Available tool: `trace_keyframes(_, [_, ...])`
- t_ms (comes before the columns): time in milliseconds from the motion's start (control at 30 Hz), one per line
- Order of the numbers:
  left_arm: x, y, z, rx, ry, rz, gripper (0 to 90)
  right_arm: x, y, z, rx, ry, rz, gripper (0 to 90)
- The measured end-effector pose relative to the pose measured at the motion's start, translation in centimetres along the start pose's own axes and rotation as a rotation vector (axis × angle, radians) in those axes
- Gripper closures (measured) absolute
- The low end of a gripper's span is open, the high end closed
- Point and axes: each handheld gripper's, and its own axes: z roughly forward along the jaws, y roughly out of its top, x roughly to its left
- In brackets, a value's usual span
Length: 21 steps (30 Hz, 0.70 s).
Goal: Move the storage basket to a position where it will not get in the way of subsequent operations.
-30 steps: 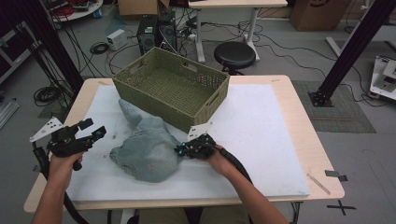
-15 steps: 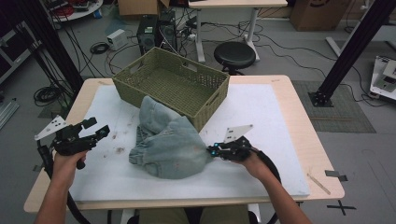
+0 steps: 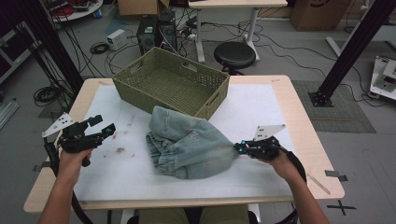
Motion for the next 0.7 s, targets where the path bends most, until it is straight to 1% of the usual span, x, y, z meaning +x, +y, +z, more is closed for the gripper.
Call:
trace_keyframes(100, [-0.2,0.1,0.1,0.004,-0.006,0.007,21.5,-0.8,-0.8,-0.9,0.017,-0.026,0.014,88.9])
trace_keyframes(233, [-0.4,0.2,0.3,0.002,-0.013,0.013,21.5,-1.8,-1.7,-2.2,0.042,-0.083,0.034,88.8])
trace_keyframes(400, [-0.7,0.3,0.8,0.006,-0.023,0.015,22.3,-3.0,-2.4,-3.4,0.062,-0.142,0.058,88.8])
trace_keyframes(500, [-0.8,0.2,0.9,0.013,-0.026,0.020,22.3,-3.7,-2.8,-4.1,0.079,-0.193,0.079,88.8])
trace_keyframes(533, [-0.8,0.2,1.0,0.011,-0.026,0.016,22.3,-3.9,-3.0,-4.4,0.080,-0.207,0.086,88.8])
trace_keyframes(667, [-1.0,0.3,1.2,0.016,-0.030,0.025,22.3,-4.7,-3.8,-5.3,0.081,-0.266,0.112,88.7])
trace_keyframes(700, [-1.0,0.3,1.3,0.017,-0.031,0.029,22.3,-4.8,-3.9,-5.5,0.083,-0.282,0.131,88.7])
